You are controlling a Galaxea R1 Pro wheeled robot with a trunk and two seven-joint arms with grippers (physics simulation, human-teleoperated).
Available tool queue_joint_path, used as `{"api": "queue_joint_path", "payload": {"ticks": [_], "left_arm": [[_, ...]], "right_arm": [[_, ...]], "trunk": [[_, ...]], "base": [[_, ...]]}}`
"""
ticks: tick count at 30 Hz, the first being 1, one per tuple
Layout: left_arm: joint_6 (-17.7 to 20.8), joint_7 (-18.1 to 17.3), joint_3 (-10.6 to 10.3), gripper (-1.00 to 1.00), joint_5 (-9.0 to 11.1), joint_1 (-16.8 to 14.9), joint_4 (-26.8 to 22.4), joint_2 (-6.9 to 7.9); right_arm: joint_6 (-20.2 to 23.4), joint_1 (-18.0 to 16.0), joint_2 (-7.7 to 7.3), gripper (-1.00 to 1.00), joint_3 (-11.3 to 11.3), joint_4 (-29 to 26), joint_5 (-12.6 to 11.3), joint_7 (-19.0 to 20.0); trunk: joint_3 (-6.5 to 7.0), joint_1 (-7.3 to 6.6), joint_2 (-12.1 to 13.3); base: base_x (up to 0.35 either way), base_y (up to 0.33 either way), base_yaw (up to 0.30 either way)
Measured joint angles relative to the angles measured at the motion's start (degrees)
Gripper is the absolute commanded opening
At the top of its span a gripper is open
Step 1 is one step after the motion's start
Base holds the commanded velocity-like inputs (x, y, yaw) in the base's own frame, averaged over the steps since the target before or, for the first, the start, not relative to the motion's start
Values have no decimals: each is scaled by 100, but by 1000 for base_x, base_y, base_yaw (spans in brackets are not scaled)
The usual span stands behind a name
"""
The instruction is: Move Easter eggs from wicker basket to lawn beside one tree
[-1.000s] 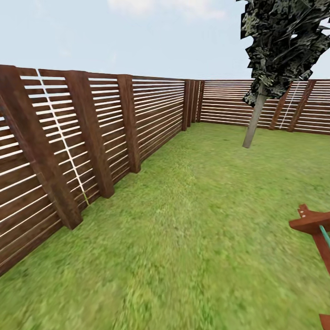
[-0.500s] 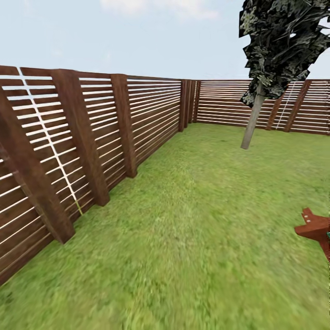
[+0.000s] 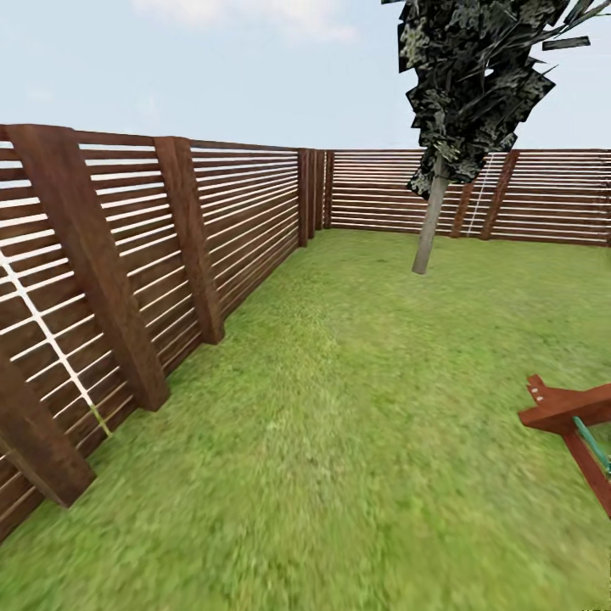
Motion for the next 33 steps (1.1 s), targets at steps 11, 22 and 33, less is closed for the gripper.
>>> {"api": "queue_joint_path", "payload": {"ticks": [11, 22, 33], "left_arm": [[-4, 0, 1, 100, -2, 0, 0, 1], [-9, 0, 0, 100, -5, 0, -1, 0], [-57, 0, -3, 100, -7, 0, 0, 0]], "right_arm": [[1, 0, 1, 100, 0, 3, 0, 0], [-2, 0, 4, 100, 1, 3, 0, 0], [-4, 0, 9, 100, 1, 3, 0, 0]], "trunk": [[28, 0, 0], [65, 0, 0], [106, 0, 0]], "base": [[288, 202, -271], [282, 203, -270], [281, 203, -269]]}}
